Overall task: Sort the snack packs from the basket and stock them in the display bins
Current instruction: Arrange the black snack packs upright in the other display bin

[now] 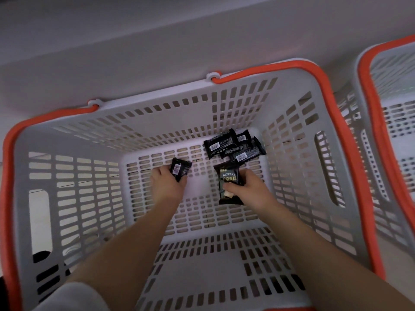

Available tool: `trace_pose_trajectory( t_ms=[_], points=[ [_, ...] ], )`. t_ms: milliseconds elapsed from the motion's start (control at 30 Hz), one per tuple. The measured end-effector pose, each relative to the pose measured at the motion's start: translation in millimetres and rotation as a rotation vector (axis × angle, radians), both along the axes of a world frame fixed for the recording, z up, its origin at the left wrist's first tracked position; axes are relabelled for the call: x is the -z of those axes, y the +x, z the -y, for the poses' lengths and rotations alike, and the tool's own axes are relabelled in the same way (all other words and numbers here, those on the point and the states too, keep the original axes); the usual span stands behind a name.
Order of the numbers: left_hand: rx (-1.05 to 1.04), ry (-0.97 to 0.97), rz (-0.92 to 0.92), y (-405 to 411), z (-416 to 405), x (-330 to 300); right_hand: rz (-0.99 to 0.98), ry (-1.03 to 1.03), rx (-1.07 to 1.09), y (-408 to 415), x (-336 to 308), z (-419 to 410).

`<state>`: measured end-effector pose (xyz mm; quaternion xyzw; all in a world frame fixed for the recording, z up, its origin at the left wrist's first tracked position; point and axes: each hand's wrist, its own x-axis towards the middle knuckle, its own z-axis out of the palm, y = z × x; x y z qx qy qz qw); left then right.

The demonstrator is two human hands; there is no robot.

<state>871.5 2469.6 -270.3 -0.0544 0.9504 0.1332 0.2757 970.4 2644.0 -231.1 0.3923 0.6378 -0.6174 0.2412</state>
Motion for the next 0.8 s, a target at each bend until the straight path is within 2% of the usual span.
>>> trace_pose_trajectory(
  t_ms=[100,167,200,300,433,500,633,800],
  points=[
    [0.037,-0.105,-0.011,4.3,-6.8,2.0,0.008,-0.004,0.029,-1.2,0.1,-1.0],
    [0.047,-0.107,-0.021,3.4,-12.4,0.8,0.001,-0.023,0.037,-2.7,-3.8,-1.6],
    [0.029,-0.046,-0.016,2.1,-14.4,-1.6,-0.011,-0.027,0.043,-3.5,-7.9,-2.0],
    [-0.096,0.358,0.067,-1.4,-20.7,-22.5,-0.095,0.013,0.044,-4.5,-28.0,-4.6],
    [-0.224,0.765,0.351,-11.9,-22.1,-69.2,-0.213,0.061,0.073,-2.0,-72.2,-9.2],
    [-0.321,0.905,0.443,-18.0,-19.2,-100.2,-0.230,0.048,0.132,-1.9,-95.8,-10.2],
    [-0.502,1.171,0.465,-22.5,-13.4,-173.0,-0.292,0.039,0.149,-7.1,-151.1,-8.2],
    [-0.452,1.386,0.445,-8.1,6.0,-267.8,-0.473,0.042,0.093,-7.3,-232.3,4.7]
  ],
)
